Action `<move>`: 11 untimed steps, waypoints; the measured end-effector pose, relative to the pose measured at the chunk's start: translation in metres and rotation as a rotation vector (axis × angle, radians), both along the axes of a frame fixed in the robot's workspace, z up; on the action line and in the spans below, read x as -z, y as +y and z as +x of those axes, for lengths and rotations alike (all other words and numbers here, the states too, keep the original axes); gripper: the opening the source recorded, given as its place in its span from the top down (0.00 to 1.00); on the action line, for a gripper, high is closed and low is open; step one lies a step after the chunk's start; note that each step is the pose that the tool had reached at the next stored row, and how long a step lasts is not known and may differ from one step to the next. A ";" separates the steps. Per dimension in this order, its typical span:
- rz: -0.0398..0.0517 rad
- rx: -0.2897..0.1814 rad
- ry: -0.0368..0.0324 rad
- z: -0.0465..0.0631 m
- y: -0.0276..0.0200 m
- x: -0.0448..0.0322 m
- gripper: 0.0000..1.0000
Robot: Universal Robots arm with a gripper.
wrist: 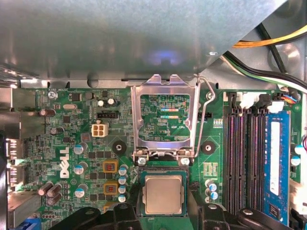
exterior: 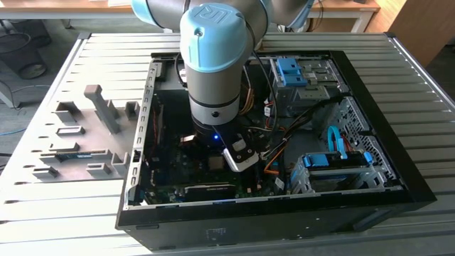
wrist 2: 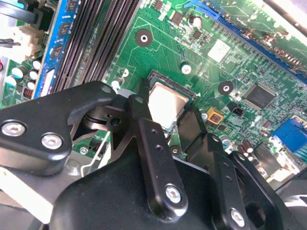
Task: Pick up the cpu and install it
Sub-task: 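Place the cpu into insertion slot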
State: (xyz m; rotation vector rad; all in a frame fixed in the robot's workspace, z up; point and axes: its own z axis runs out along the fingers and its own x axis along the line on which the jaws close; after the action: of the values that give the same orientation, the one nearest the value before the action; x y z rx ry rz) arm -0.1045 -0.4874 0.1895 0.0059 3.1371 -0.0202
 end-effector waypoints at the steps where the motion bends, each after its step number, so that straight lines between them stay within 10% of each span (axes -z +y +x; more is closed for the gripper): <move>1: -0.0001 0.000 0.0001 0.000 0.0000 -0.0001 0.49; 11: -0.0012 0.000 0.0001 0.000 0.0009 -0.0238 0.51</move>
State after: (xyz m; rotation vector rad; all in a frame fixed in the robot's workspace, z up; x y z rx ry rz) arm -0.1045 -0.4865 0.2133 0.0060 3.1373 -0.0222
